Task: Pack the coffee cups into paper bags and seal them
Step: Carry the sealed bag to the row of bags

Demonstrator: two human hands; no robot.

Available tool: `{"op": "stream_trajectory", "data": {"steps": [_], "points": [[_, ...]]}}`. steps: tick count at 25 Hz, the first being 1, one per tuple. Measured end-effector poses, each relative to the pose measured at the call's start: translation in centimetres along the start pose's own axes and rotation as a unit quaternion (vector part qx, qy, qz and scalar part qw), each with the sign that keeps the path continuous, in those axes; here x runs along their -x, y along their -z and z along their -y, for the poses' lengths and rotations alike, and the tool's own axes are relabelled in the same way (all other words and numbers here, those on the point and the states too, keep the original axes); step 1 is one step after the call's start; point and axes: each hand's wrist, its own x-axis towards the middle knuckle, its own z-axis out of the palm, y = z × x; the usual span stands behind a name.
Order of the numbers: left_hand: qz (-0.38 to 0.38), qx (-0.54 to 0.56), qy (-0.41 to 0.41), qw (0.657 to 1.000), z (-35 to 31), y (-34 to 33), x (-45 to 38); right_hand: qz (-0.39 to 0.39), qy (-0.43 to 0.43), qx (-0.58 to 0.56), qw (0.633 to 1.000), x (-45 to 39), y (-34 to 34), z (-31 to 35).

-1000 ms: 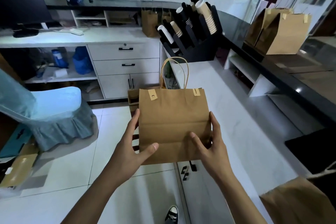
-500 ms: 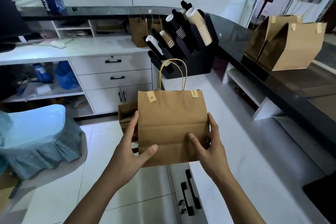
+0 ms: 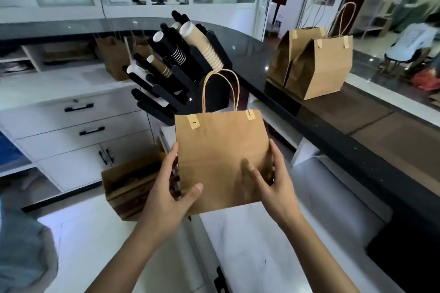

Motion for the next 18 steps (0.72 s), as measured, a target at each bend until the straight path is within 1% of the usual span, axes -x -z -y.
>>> {"op": "stream_trajectory", "data": {"steps": [5,10,13,18], "points": [[0.065,0.021,-0.049,0.996,-1.8,-3.2,-7.1,-0.092,0.004,0.045,0.995,-5.2,3.1,1.8],[0.095,0.039,-0.1,0.99,-3.0,-5.7,-12.0,-0.167,-0.007,0.084,0.982,-9.5,5.4,2.8],[0.113,0.048,-0.123,0.985,-4.1,-7.4,-14.0,-0.203,-0.009,0.095,0.975,-11.2,7.3,3.2],[0.14,0.049,-0.169,0.974,-6.0,-11.8,-16.5,-0.24,-0.025,0.075,0.968,-13.5,11.6,3.3]]}}
